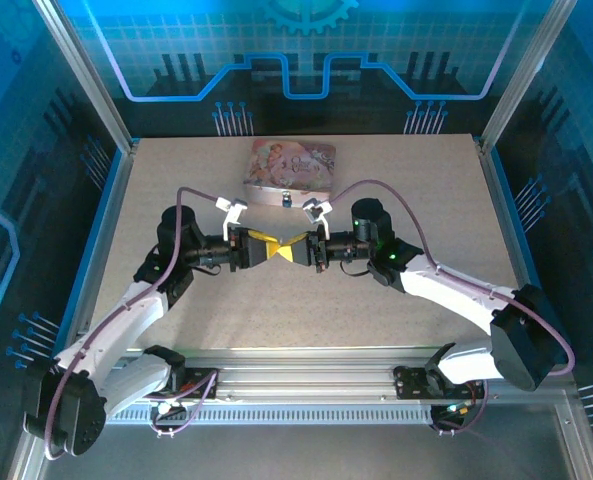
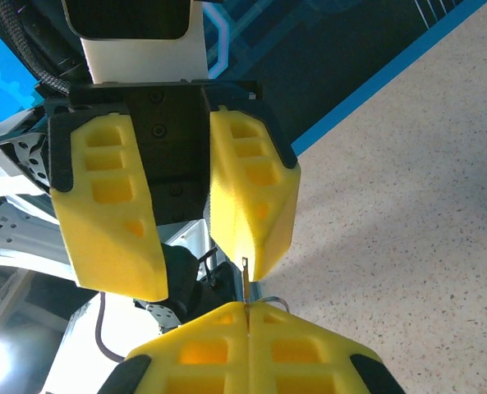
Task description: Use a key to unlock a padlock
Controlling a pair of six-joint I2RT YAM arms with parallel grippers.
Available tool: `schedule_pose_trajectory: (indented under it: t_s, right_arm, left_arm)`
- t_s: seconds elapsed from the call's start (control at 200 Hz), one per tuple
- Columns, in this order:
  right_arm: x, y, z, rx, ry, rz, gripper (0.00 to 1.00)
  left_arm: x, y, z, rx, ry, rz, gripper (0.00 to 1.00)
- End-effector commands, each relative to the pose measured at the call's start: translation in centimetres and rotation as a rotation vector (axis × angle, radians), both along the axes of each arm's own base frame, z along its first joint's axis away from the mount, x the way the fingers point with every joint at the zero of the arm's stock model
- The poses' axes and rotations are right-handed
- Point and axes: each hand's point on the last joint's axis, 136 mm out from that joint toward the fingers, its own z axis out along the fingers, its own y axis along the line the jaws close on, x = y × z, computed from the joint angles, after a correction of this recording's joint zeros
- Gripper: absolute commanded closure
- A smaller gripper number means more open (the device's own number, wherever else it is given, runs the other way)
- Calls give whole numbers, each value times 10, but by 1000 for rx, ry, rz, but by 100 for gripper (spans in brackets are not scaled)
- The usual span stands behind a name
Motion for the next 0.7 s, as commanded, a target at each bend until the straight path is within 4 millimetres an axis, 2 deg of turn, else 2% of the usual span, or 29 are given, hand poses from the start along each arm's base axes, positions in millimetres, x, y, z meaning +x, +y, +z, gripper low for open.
schedule_pose_trajectory:
  t_s: [0.0, 0.2, 0.4, 0.54, 0.695]
  right_arm:
    - [1, -4, 13, 33, -31, -12, 100]
    - [1, -4, 16, 43, -31, -7, 100]
    - [-1, -3, 15, 47, -23, 6, 100]
    - [-3, -1, 14, 47, -15, 20, 100]
    - [-4, 0, 15, 51, -18, 23, 100]
  left_arm:
    - [0, 3, -8, 19, 1, 9, 64]
    - [-1, 3, -12, 22, 7, 3, 65]
    - [0, 1, -12, 14, 8, -9, 73]
    - [0, 0, -9, 4, 2, -16, 82]
    - [-1, -1, -9, -2, 4, -25, 96]
